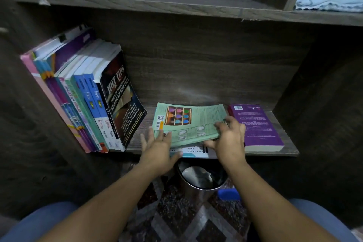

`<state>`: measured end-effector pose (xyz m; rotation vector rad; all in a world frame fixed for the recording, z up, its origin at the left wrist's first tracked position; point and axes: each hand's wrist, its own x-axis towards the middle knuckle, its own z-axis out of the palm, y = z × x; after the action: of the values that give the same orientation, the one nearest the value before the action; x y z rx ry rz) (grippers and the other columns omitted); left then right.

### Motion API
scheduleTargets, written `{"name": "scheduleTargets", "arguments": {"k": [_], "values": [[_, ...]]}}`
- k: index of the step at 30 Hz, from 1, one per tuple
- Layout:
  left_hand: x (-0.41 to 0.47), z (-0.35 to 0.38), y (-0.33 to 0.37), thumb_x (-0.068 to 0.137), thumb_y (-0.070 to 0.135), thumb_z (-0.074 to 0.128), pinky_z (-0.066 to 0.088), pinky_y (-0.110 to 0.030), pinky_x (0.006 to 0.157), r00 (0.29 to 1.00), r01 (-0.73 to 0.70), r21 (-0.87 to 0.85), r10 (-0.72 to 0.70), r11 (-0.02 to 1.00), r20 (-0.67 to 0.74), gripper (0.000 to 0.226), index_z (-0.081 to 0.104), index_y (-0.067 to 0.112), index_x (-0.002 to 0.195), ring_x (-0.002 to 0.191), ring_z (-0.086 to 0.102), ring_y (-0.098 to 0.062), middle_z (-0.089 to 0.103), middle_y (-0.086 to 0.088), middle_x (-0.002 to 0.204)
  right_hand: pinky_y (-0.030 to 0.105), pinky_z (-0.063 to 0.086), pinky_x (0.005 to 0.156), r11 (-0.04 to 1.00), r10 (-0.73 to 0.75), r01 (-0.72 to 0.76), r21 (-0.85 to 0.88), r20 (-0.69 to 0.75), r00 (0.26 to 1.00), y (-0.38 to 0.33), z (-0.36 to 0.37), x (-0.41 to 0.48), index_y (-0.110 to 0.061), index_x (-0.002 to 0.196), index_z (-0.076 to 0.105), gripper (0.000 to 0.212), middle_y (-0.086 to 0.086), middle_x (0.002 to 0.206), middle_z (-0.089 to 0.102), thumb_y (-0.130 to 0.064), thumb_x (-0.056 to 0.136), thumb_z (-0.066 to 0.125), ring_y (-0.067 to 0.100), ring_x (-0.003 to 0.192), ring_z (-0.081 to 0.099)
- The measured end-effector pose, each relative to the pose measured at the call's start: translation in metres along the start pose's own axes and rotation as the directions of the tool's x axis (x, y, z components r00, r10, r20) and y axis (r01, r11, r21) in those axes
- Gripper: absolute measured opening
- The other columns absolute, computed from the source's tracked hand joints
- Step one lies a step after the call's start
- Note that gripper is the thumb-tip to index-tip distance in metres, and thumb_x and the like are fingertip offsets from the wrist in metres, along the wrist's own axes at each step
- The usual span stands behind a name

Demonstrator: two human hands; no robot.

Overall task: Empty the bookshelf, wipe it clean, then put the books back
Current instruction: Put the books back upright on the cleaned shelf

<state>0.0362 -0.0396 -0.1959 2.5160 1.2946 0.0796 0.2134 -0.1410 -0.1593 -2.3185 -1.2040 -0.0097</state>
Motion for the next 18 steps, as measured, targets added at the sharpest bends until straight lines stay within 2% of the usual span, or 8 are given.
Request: {"name": "scheduleTargets", "arguments": {"k": [2, 4, 6, 9, 10, 12, 15, 18], "values": [[-0.001, -0.007, 0.01, 0.093, 0.056, 0.046, 0.012, -0.041, 0.118, 0.987, -0.083, -0.024, 0.078, 0.996, -0.14, 0.068, 0.029, 0.021, 0.149, 0.145, 0.019, -0.027, 0.034, -0.004, 0.153, 0.049, 0.049, 0.094, 0.979, -0.2, 0.203, 0.004, -0.142, 0.969, -0.002, 0.003, -0.001, -0.002, 0.112, 0.068, 0.056, 0.02, 0.132, 0.051, -0.014, 0.061, 0.09, 0.034, 0.121, 0.04], [-0.003, -0.017, 0.019, 0.094, 0.043, 0.054, 0.036, -0.035, 0.106, 0.95, -0.174, -0.039, 0.157, 0.984, -0.268, 0.059, 0.036, 0.023, 0.146, 0.13, 0.045, -0.023, 0.048, 0.0, 0.143, 0.042, 0.052, 0.087, 0.917, -0.385, 0.398, -0.013, -0.277, 0.88, -0.009, 0.008, -0.004, -0.002, 0.103, 0.069, 0.048, 0.022, 0.124, 0.057, 0.002, 0.059, 0.086, 0.031, 0.113, 0.043], [-0.002, -0.026, 0.023, 0.091, 0.023, 0.058, 0.045, -0.036, 0.097, 0.92, -0.217, -0.049, 0.188, 0.975, -0.345, 0.056, 0.04, 0.024, 0.145, 0.119, 0.056, -0.025, 0.051, 0.001, 0.141, 0.037, 0.046, 0.094, 0.849, -0.481, 0.527, 0.046, -0.346, 0.805, -0.02, 0.013, -0.006, -0.004, 0.114, 0.063, 0.049, 0.022, 0.131, 0.054, 0.007, 0.07, 0.078, 0.029, 0.116, 0.043], [-0.001, -0.037, 0.014, 0.088, 0.008, 0.054, 0.049, -0.036, 0.09, 0.901, -0.185, -0.239, 0.067, 0.953, -0.429, 0.055, 0.047, 0.024, 0.141, 0.11, 0.06, -0.027, 0.058, -0.004, 0.133, 0.025, 0.033, 0.108, 0.797, -0.465, 0.56, 0.226, -0.361, 0.808, -0.037, 0.014, -0.007, -0.015, 0.143, 0.035, 0.064, 0.02, 0.15, 0.035, -0.001, 0.087, 0.064, 0.027, 0.134, 0.04], [0.0, -0.037, 0.015, 0.087, 0.008, 0.052, 0.049, -0.034, 0.088, 0.889, -0.189, -0.307, 0.03, 0.933, -0.457, 0.054, 0.049, 0.025, 0.139, 0.108, 0.061, -0.027, 0.06, -0.004, 0.129, 0.023, 0.033, 0.107, 0.815, -0.447, 0.528, 0.238, -0.322, 0.835, -0.035, 0.012, -0.008, -0.019, 0.146, 0.03, 0.067, 0.017, 0.154, 0.03, -0.004, 0.089, 0.061, 0.025, 0.138, 0.036], [-0.002, -0.042, 0.012, 0.086, 0.005, 0.05, 0.048, -0.028, 0.088, 0.84, -0.227, -0.391, -0.023, 0.892, -0.541, 0.051, 0.052, 0.025, 0.134, 0.106, 0.061, -0.023, 0.062, -0.002, 0.124, 0.03, 0.038, 0.106, 0.864, -0.421, 0.455, 0.218, -0.185, 0.888, -0.036, 0.018, -0.008, -0.022, 0.148, 0.033, 0.065, 0.011, 0.156, 0.029, -0.01, 0.091, 0.06, 0.025, 0.138, 0.037], [-0.008, -0.054, 0.015, 0.089, 0.0, 0.05, 0.039, -0.012, 0.082, 0.761, -0.252, -0.466, -0.124, 0.848, -0.637, 0.057, 0.047, 0.028, 0.139, 0.099, 0.061, -0.014, 0.06, 0.001, 0.127, 0.042, 0.04, 0.108, 0.884, -0.459, 0.454, 0.109, 0.031, 0.888, -0.034, 0.031, -0.008, -0.019, 0.145, 0.041, 0.06, 0.009, 0.153, 0.035, -0.013, 0.088, 0.06, 0.028, 0.135, 0.039], [-0.014, -0.072, 0.012, 0.091, 0.003, 0.053, 0.044, -0.025, 0.069, 0.67, -0.213, -0.479, -0.23, 0.852, -0.706, 0.07, 0.025, 0.03, 0.149, 0.086, 0.062, -0.021, 0.053, -0.005, 0.136, 0.035, 0.031, 0.112, 0.889, -0.453, 0.453, 0.063, 0.267, 0.851, -0.038, 0.041, -0.01, -0.025, 0.147, 0.037, 0.06, 0.003, 0.155, 0.03, -0.02, 0.09, 0.056, 0.023, 0.137, 0.034]]}}
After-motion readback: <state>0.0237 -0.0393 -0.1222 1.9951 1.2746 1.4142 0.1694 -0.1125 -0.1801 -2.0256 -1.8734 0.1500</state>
